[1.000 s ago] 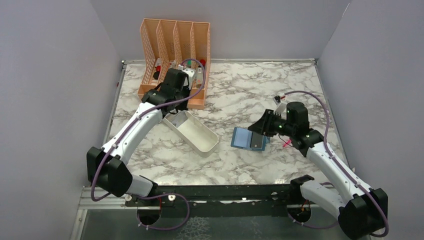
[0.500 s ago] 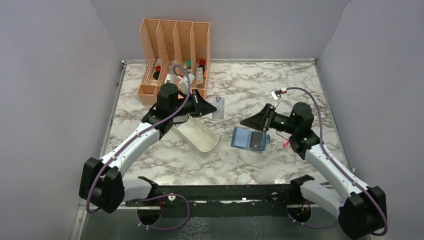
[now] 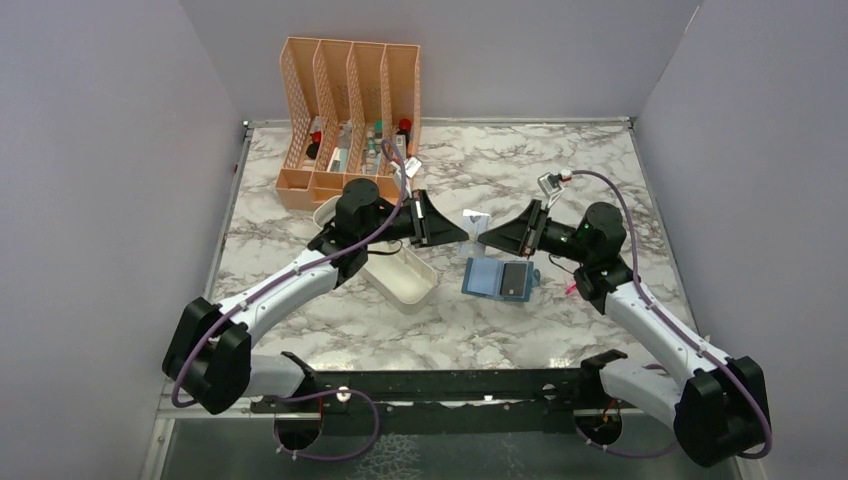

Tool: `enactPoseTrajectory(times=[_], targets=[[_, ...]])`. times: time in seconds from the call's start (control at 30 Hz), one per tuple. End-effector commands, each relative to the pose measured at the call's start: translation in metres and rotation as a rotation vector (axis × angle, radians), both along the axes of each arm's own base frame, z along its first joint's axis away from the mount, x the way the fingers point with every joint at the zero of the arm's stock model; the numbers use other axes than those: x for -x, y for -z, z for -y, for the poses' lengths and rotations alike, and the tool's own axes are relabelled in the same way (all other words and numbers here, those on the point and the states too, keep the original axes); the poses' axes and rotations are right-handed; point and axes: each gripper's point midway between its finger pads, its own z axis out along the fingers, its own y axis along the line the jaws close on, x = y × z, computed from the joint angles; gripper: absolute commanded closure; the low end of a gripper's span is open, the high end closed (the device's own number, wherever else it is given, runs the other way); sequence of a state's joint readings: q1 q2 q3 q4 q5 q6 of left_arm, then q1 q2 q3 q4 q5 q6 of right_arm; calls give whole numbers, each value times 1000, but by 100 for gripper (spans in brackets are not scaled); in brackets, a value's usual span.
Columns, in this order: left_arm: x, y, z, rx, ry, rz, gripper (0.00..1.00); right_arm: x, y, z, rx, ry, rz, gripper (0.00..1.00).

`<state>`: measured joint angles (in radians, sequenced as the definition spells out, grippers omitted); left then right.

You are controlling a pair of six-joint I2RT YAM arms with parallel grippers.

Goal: Put the credit cards into the card holder

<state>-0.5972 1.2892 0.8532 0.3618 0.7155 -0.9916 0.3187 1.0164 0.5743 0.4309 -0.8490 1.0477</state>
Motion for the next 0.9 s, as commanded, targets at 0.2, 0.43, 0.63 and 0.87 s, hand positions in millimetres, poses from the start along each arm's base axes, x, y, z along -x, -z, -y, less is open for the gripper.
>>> enactPoseTrajectory(times=[0.2, 0.43, 0.63, 0.87], targets=[[7, -4, 13, 23, 49, 29, 96, 1, 3, 4, 1, 37, -34, 91], [-11, 20, 8, -108, -34, 76, 62, 0, 27, 10, 68, 87, -46, 99], [-41, 43, -11, -328, -181, 140, 59, -15, 72, 25, 242, 197, -118, 99], [-59, 92, -16, -588, -212, 178, 63, -31, 132, 51, 475, 314, -207, 99]])
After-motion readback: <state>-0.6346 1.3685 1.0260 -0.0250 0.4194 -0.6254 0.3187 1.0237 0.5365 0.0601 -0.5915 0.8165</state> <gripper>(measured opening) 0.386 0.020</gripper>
